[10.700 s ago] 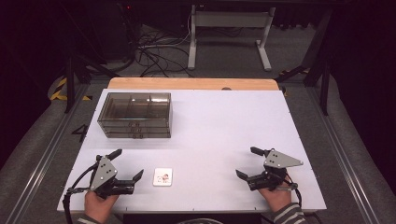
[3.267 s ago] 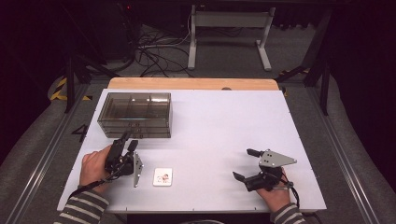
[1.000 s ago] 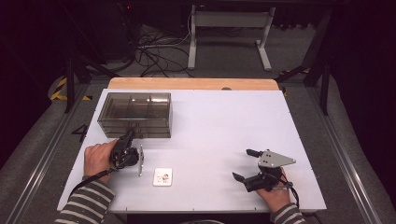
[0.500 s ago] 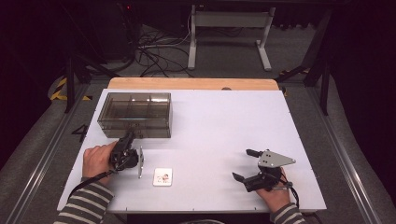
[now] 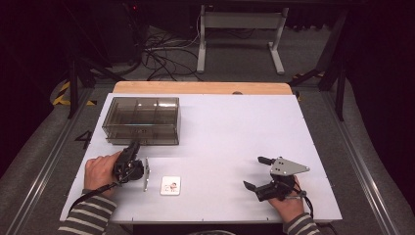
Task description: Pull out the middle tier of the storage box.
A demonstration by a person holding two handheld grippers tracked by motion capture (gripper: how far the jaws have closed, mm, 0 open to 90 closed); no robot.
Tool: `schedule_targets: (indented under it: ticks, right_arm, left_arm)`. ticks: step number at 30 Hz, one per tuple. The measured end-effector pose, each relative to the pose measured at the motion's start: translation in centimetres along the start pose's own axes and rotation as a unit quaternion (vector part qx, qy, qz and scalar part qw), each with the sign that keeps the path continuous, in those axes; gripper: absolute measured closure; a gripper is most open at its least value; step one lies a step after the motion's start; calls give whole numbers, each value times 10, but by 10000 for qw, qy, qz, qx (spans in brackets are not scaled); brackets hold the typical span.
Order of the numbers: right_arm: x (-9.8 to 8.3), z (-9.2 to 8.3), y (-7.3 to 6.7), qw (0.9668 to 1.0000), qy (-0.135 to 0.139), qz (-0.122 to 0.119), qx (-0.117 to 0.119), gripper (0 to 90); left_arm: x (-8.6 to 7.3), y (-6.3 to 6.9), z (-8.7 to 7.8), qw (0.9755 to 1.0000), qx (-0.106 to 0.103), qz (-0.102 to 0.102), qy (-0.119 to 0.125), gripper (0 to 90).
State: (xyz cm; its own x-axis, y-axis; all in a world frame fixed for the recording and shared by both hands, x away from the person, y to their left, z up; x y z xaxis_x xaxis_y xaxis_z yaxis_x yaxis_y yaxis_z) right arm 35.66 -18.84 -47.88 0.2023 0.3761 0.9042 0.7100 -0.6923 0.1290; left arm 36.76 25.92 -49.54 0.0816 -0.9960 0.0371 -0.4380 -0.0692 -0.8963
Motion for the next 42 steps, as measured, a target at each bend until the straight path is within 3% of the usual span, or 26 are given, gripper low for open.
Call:
schedule_targets:
  ticks: [16, 19, 30, 42]
  right_arm:
    - [0, 0, 0, 10000, -7, -7, 5, 14]
    - [0, 0, 0, 10000, -12, -10, 5, 14]
    - [0, 1, 0, 10000, -28, -24, -2, 15]
    - [0, 1, -1, 10000, -30, -28, 0, 15]
  left_arm:
    - [1, -1, -2, 10000, -40, -33, 19, 791]
    - [1, -2, -2, 10000, 23, -21, 59, 740]
    - [-1, -6, -13, 9993, -67, -204, 317, 693]
    - [1, -9, -24, 9983, -202, -338, 427, 695]
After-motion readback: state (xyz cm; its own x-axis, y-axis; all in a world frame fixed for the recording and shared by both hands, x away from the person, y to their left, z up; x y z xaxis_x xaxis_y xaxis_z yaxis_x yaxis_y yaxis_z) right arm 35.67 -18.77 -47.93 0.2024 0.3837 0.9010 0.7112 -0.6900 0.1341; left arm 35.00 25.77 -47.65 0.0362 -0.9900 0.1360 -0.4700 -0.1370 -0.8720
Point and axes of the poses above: each handheld gripper's, and its own axes: z roughly forward along the jaws, x roughly out of its top, y roughly to its right, the point moved 2 cm from there along z, roughly forward along the jaws, and after that the axes turned 12 degrees about -x, right-handed, at the moved point
